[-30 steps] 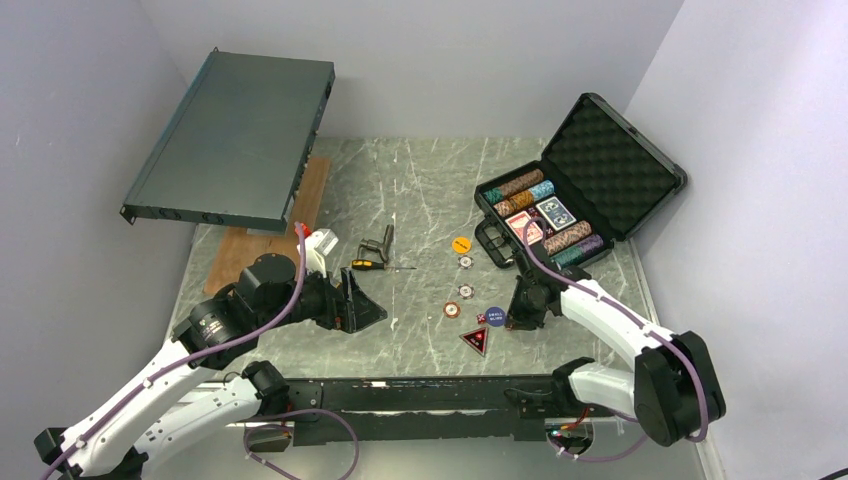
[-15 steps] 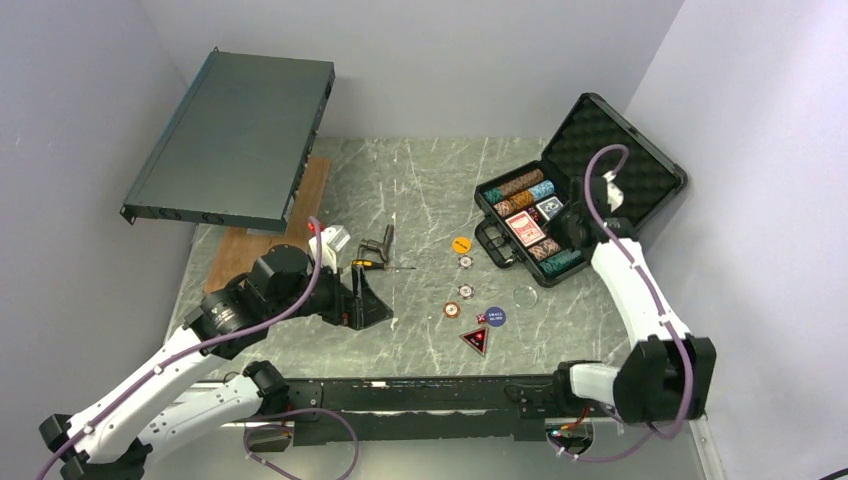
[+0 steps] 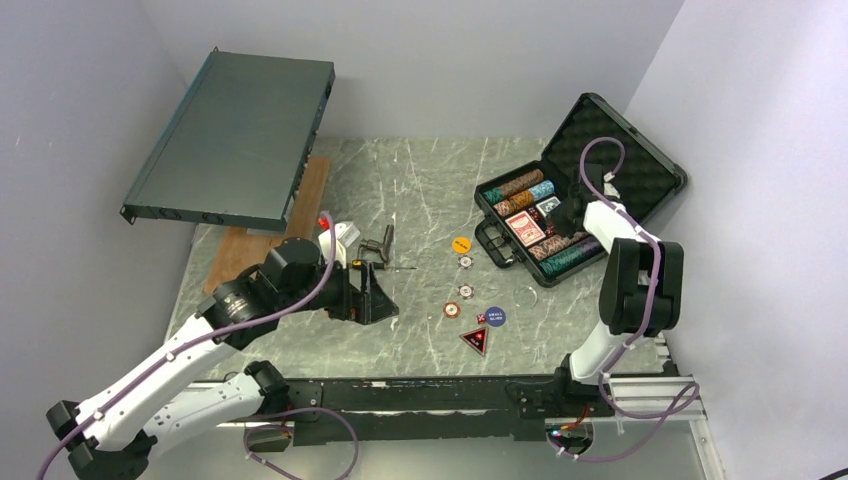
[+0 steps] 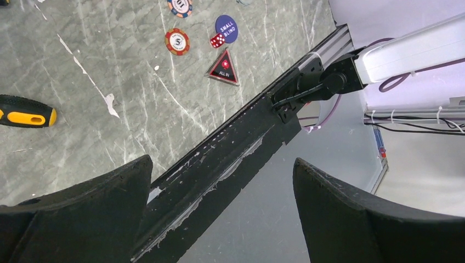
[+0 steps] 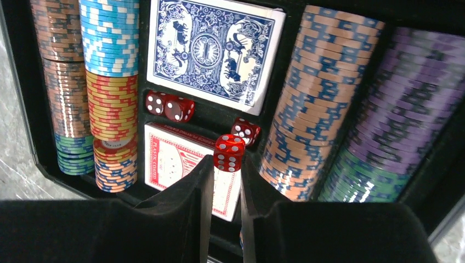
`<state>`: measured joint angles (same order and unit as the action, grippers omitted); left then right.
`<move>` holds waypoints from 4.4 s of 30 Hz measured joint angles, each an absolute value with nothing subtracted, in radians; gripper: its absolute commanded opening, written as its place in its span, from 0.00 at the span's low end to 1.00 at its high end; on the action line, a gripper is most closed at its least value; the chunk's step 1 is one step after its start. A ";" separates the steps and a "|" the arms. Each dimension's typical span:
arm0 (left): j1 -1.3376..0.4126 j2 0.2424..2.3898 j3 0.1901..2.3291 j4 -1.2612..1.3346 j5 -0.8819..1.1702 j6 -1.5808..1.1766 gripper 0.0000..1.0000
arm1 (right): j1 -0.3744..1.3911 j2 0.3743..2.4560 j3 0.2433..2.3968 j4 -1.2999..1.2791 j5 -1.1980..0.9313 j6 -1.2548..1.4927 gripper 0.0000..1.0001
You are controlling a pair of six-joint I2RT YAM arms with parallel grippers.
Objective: Pack up texas hold em set
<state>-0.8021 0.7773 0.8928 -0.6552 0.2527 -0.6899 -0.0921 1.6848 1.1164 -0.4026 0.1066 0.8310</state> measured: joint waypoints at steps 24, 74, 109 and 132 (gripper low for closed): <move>-0.802 0.855 0.916 -0.610 0.257 -0.669 0.99 | -0.096 1.824 1.174 -0.313 0.038 0.876 0.00; -0.802 0.618 0.828 -0.618 0.257 -0.727 0.99 | 0.468 1.176 0.789 -0.644 -0.090 0.558 0.80; -0.802 0.624 0.825 -0.641 0.260 -0.746 0.99 | 0.717 1.435 0.787 -0.658 0.101 0.647 0.27; -0.802 0.633 0.825 -0.641 0.261 -0.746 1.00 | 0.717 1.457 0.812 -0.646 0.098 0.653 0.00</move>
